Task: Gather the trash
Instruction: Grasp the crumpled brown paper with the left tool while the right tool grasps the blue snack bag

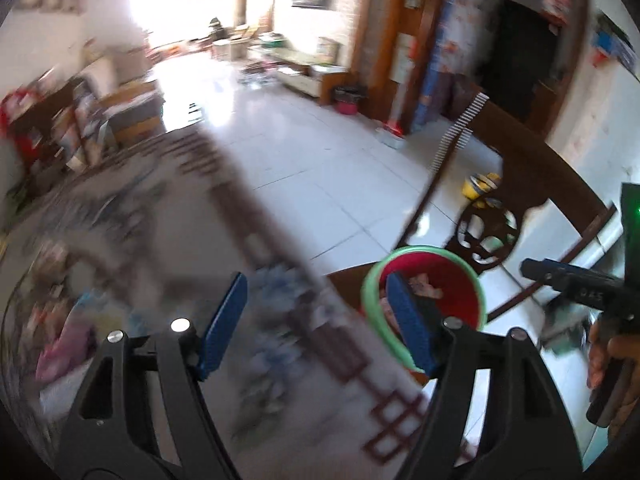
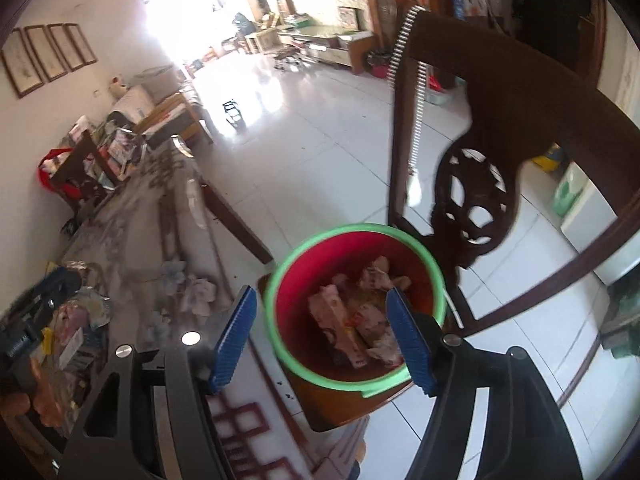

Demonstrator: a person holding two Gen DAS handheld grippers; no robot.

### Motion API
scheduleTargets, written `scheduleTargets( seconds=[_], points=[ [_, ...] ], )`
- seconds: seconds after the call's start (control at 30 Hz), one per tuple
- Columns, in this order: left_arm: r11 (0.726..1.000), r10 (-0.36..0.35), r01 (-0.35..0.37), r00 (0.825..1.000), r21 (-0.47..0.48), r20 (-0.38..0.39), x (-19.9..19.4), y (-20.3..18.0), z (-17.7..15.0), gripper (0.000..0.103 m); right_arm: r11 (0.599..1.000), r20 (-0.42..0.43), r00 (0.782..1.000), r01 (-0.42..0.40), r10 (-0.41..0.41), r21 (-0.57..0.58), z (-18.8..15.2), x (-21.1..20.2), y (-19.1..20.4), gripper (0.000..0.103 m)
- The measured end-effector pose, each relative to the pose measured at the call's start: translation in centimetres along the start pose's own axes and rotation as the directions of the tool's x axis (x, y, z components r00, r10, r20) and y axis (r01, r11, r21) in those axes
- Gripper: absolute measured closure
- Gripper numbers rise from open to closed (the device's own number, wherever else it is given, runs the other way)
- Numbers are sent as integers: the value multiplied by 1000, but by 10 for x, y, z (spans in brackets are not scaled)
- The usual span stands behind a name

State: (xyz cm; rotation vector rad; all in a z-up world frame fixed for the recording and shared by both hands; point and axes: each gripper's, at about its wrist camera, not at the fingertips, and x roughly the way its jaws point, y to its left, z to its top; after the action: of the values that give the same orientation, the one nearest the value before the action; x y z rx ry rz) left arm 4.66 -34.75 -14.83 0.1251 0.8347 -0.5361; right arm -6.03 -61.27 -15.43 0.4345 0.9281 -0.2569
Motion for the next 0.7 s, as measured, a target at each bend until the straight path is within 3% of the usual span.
scheduleTargets(
  seconds=[0.2,0.37,0.47,0.6,0.7],
  points=[
    [994,73,-74,997,-84,-15,-27,51,-28,33,993,-51,997,-67,62,-98,-13,9,53,37],
    [970,129,-129,992,-206,-14,-57,105,-57,33,970,-106,987,-140,121,-199,-32,15,105,37],
    [948,161,-161,987,-276,-20,-75,143,-70,33,931,-156,977,-188,144,-315,-41,25,151,37],
    [908,225,-219,974,-356,-26,-98,195,-86,33,844,-198,964,-254,180,-472,-45,36,224,37],
    [881,256,-248,966,-404,-36,-114,229,-99,33,814,-223,948,-310,226,-491,-46,47,265,37]
  ],
)
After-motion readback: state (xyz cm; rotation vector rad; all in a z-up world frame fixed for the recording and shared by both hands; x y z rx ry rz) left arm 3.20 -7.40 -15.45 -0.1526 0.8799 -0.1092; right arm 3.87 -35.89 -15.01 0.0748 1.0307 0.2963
